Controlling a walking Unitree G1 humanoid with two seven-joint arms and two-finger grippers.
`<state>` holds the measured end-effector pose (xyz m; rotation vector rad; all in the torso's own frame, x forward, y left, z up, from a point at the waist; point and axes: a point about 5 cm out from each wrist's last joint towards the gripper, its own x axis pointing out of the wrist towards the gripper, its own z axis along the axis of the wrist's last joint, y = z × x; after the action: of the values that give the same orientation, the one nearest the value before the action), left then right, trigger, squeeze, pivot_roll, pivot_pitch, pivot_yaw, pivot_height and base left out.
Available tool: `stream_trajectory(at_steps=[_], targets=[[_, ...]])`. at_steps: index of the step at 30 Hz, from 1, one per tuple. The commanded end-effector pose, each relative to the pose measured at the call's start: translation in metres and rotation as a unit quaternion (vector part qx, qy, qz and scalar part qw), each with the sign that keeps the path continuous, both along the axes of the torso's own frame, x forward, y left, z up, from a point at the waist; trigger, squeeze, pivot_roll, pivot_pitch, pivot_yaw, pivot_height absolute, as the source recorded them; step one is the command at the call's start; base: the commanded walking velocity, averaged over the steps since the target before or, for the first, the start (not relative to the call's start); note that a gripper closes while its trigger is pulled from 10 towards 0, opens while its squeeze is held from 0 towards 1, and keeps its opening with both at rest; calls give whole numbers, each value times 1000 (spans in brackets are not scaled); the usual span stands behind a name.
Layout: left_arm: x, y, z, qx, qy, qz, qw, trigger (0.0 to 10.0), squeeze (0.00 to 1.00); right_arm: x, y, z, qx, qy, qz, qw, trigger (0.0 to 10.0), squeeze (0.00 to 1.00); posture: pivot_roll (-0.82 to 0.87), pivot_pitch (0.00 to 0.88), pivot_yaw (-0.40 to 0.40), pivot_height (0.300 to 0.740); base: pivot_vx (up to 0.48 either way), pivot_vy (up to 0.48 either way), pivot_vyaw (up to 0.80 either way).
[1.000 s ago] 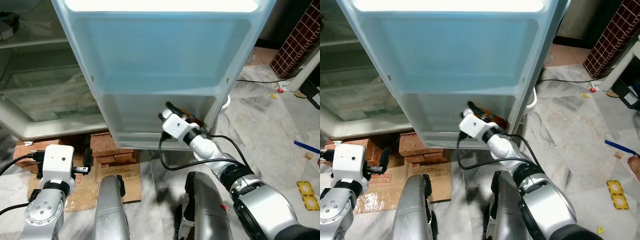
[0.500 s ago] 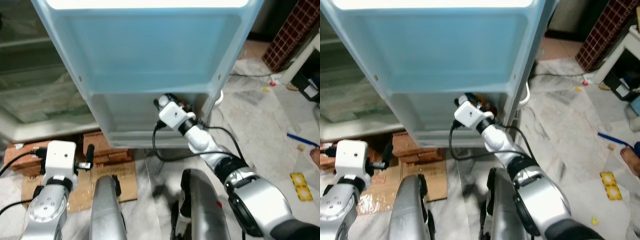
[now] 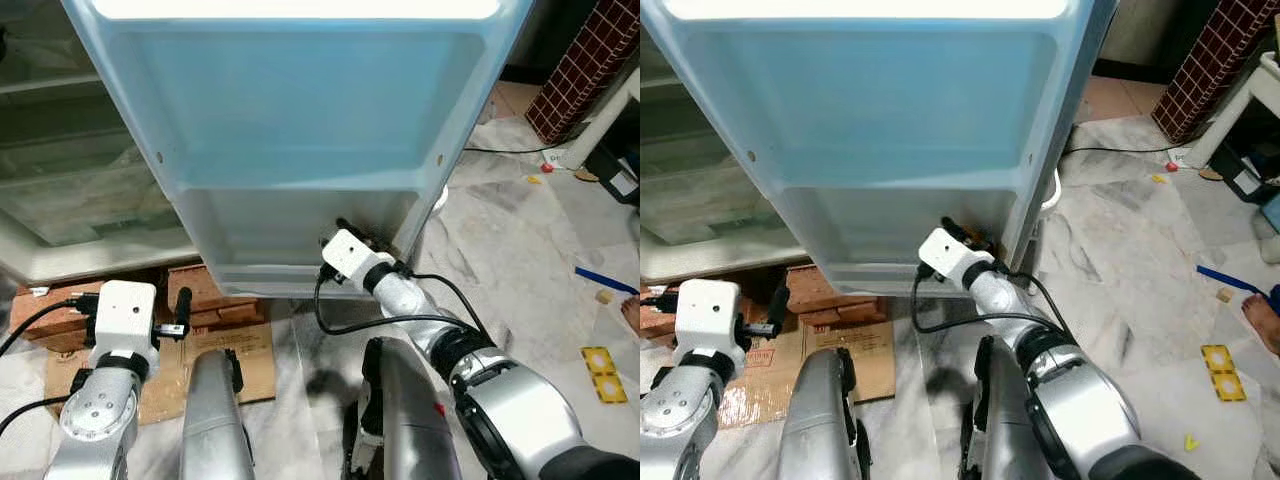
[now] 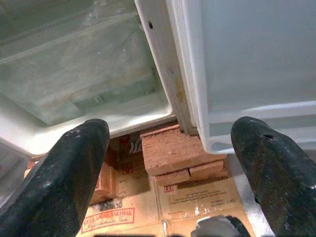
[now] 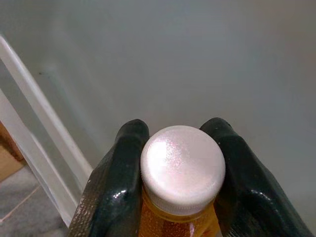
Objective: Restocking fridge
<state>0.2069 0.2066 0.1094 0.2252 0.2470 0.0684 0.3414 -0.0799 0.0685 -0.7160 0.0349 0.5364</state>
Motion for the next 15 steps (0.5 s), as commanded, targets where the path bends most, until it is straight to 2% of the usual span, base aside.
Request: stream_trajectory(at_steps=[1,9,10,11,12,15], targets=[[-1,2,-3,8,6,7,1000,10000,0,0,-13,-11,6,53,-43,998,10000,0,191,156,-17,568,0,0,0],[1,1,-4,7,5,10,1000,10000,0,7,-20,-7,23,81,-82,993,10000,0,188,152,-21,568,0,0,0],[2,1,-4,6,5,11,1000,10000,0,8,-21,-6,28,89,-85,992,10000,204,187,150,-21,568,0,0,0],[2,1,-5,6,5,11,1000,10000,0,8,-21,-6,29,92,-87,991,10000,204,186,150,-21,568,0,0,0],[3,1,-5,6,5,11,1000,10000,0,9,-22,-5,29,90,-91,991,10000,1000,186,148,-22,568,0,0,0],[4,0,-5,6,4,12,1000,10000,0,12,-24,-2,34,89,-95,991,10000,1000,183,145,-23,568,0,0,0]])
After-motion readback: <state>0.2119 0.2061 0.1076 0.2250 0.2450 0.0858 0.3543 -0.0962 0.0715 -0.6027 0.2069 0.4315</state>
